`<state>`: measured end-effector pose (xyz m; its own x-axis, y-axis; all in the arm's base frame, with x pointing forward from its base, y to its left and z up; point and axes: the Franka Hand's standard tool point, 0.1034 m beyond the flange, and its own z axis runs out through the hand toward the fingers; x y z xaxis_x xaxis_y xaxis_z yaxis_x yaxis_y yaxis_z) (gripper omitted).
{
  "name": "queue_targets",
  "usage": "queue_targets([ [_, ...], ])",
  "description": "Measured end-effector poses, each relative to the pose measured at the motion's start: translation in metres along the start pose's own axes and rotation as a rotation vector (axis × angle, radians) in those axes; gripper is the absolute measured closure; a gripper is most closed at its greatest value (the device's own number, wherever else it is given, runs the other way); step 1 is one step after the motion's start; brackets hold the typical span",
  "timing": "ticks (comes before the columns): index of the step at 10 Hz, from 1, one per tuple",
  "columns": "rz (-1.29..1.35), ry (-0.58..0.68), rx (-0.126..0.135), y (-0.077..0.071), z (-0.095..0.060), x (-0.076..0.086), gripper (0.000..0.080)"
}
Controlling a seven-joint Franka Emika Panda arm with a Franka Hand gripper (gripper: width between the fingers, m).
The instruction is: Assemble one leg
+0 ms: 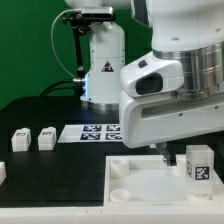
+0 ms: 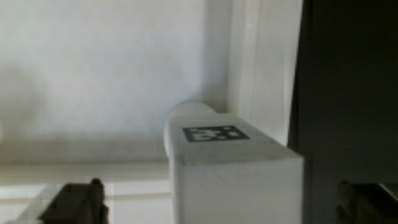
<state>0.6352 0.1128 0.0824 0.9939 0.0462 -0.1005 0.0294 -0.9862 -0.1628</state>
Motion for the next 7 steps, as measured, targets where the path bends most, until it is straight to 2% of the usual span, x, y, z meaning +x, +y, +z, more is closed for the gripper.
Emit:
queue_targets([
  [1,0.022,0.000,0.000,0.0000,0.0001,-0.0001,0.0185],
  [2,0.050,0.000,0.001,-0.0003,0.0002,-0.0001,0.0185],
  [4,0.202,-0.001,0.002,-0.0010,0.0004,-0.0002,0.0473],
  [5,0.329,-0.001,0.001,-0.0003,0.0006,-0.0003,0.0506],
  [7,0.546,-0.002,0.001,-0.0020,0.0009,-0.0006,0.0506],
])
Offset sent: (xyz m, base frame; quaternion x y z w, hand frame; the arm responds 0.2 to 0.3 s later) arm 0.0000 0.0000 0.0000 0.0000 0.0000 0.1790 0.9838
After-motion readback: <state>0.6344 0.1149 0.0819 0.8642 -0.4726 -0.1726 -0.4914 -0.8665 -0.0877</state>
